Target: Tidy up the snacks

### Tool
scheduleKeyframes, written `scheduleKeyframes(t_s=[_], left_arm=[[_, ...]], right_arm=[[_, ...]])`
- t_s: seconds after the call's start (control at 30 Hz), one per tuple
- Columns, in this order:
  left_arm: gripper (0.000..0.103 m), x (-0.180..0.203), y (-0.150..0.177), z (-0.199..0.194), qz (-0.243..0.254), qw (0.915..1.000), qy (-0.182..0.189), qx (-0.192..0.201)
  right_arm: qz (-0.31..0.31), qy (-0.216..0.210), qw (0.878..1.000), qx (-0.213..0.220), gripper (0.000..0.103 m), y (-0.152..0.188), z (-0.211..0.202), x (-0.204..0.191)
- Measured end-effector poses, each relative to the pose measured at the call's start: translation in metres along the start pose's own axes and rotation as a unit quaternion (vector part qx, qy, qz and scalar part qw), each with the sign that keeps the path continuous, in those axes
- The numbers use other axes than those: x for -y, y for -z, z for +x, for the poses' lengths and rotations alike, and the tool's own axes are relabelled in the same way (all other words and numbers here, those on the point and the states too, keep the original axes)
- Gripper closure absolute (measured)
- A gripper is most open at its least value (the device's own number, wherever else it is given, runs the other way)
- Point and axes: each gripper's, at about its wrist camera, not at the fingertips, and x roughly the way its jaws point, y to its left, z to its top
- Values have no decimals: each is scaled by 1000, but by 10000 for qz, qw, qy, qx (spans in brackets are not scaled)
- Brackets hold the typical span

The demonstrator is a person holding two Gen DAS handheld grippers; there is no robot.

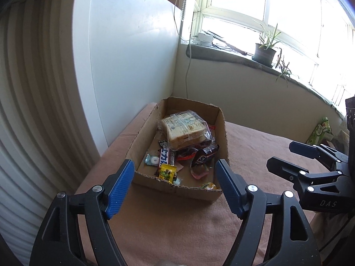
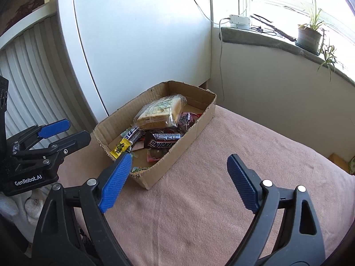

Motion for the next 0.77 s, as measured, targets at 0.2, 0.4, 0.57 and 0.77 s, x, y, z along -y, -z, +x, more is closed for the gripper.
scheduleKeyframes(t_s=[0.2, 0.4, 0.57, 0.77], left_arm=[[24, -1, 4, -9, -28, 9999, -92, 55], [24, 5, 6, -12, 37, 9999, -94, 73], [24, 6, 6, -11, 51, 9999, -106, 81], [24, 9, 9, -9, 105, 9998, -131, 76]], right_arm=[[196, 174, 9996, 99, 13, 11, -16, 11], [286, 228, 9993, 125, 13, 18, -24, 16], [243, 231, 9994, 107, 13, 20, -26, 16], [233, 248, 9994, 68, 13, 22, -24, 19]])
